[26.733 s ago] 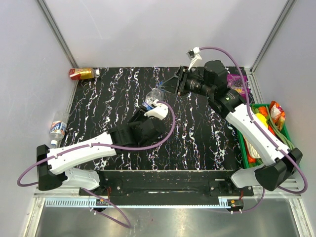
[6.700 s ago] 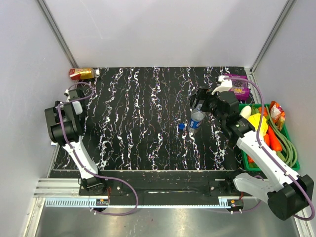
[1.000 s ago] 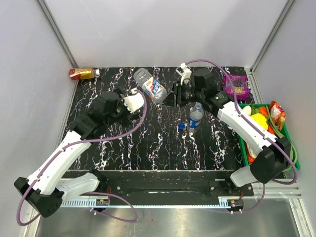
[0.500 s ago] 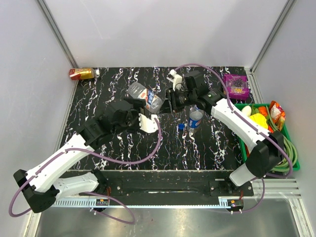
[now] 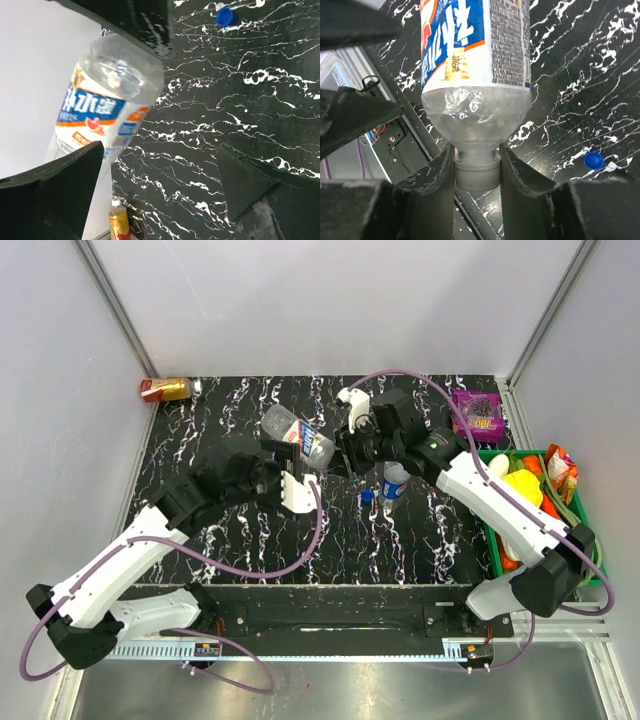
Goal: Unscrew the bottle caps
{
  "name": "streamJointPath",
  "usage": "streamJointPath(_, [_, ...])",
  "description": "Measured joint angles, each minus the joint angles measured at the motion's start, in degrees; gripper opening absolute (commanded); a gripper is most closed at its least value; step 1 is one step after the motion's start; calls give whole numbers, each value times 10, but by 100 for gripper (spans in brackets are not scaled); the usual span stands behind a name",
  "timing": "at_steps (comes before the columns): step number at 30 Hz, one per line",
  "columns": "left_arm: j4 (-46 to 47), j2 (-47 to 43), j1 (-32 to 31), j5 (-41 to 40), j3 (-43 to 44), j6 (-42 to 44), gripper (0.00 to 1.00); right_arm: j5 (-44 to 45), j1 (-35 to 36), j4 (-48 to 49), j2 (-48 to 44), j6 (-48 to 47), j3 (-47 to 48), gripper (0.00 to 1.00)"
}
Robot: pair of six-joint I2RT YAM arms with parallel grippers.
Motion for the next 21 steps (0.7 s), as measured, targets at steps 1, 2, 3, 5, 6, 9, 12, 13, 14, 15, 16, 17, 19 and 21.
streamJointPath(1, [-7, 5, 5, 13, 12, -3, 99, 7, 8, -1, -6, -8, 0, 0])
streamJointPath(2, [-17, 10, 12, 26, 24, -4, 99, 11, 15, -2, -10, -16, 0, 0])
streamJointPath(3, [-26, 15, 20, 38, 37, -5, 99, 19, 24, -3, -15, -25, 0, 0])
streamJointPath(5, [-38, 22, 32, 57, 54, -6, 99, 32, 41, -7, -20, -42, 0, 0])
streamJointPath(6, [-45, 25, 38, 67, 60, -6, 99, 38, 49, -10, -22, -52, 0, 0])
streamJointPath(9, [-71, 33, 51, 98, 78, -7, 99, 50, 65, -23, -22, -76, 0, 0])
streamJointPath(12, [-101, 52, 63, 127, 107, -7, 99, 56, 75, -33, -22, -93, 0, 0])
streamJointPath(13, [-103, 57, 65, 134, 113, -7, 99, 56, 78, -35, -22, -98, 0, 0])
streamJointPath(14, [-105, 63, 67, 138, 118, -6, 99, 56, 82, -35, -23, -102, 0, 0])
streamJointPath(15, [-107, 66, 69, 142, 120, -6, 99, 56, 84, -37, -23, -106, 0, 0])
streamJointPath(16, [-110, 69, 70, 144, 120, -6, 99, 56, 86, -38, -25, -109, 0, 0])
streamJointPath(17, [-114, 70, 70, 146, 120, -5, 99, 56, 88, -42, -27, -112, 0, 0])
streamJointPath(19, [-119, 72, 70, 148, 120, -3, 99, 55, 88, -48, -31, -117, 0, 0])
streamJointPath(21, [-119, 72, 70, 148, 120, 0, 99, 53, 88, -49, -35, -120, 0, 0])
